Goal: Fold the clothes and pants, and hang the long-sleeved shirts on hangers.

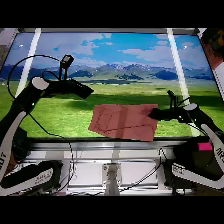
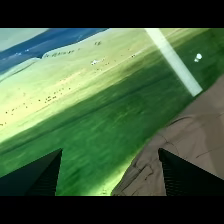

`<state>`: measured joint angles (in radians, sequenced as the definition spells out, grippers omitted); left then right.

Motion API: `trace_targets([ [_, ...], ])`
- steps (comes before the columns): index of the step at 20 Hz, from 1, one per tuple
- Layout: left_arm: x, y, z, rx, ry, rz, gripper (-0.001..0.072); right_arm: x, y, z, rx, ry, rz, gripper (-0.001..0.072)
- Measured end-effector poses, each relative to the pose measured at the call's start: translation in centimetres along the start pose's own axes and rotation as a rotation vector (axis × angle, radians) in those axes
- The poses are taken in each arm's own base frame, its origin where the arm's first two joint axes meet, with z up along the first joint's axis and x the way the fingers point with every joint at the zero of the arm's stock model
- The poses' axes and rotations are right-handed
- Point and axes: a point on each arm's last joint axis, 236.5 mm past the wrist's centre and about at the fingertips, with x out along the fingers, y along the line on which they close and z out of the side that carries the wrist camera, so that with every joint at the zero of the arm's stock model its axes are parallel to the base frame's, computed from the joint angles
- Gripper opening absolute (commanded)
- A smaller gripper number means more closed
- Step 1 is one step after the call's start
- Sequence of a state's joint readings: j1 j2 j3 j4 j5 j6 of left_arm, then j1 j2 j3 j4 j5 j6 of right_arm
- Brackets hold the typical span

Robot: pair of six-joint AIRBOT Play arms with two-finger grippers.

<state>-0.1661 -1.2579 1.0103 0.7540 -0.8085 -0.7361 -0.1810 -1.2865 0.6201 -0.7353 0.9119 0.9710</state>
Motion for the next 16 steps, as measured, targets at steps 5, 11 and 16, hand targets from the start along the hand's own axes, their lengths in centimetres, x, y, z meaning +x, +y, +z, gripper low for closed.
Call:
trace_targets([
  [5, 0.0, 0.0, 0.0, -0.001, 0.0, 0.001, 0.0702, -4.1, 0.9, 8.6, -0.197, -0.183, -0.094, 0.001],
  [11, 0.0, 0.1, 0.0, -0.001, -0.001, 0.002, 0.0702, -17.1, -3.4, 20.6, -0.124, -0.593, -0.317, 0.001],
  [16, 0.0, 0.1, 0.0, -0.001, -0.001, 0.002, 0.0701, -27.5, -13.5, 20.1, 0.256, -0.789, -0.422, 0.0009],
])
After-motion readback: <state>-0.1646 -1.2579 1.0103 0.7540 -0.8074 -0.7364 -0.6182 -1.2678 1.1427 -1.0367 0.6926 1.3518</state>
